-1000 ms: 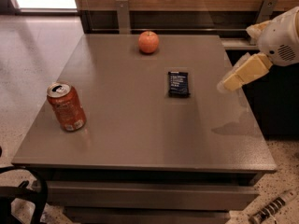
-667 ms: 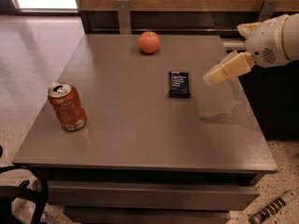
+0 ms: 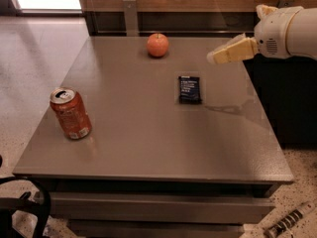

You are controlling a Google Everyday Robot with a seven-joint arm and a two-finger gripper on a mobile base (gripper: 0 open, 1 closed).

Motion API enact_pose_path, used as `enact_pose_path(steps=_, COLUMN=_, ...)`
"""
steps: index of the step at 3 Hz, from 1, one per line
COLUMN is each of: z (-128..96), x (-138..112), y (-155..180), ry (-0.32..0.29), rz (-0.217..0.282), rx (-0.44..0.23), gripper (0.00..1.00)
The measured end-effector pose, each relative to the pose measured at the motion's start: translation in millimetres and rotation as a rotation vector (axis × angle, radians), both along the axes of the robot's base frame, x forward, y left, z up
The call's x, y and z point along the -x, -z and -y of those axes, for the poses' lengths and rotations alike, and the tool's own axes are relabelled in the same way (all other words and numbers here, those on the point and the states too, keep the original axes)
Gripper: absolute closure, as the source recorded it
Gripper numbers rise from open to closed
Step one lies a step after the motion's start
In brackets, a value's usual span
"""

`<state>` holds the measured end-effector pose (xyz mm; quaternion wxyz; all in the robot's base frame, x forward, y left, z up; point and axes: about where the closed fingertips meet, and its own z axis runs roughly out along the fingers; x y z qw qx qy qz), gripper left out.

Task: Move apple near coke can

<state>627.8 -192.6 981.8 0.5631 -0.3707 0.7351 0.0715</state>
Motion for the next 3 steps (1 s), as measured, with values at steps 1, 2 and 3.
enact_pose_path(steps=1, z=-1, x=-2, y=0, ry=-0.003, rz=0.0, rx=-0.002, gripper=0.0)
enact_pose_path(steps=2, z=-7, x=-20, y=-3, ry=-0.028, rz=0.004, rx=-0.026, gripper=0.0)
enact_pose_path(steps=3, z=-35, x=-67, y=1, ry=-0.109, rz=0.011, rx=-0.095, gripper=0.0)
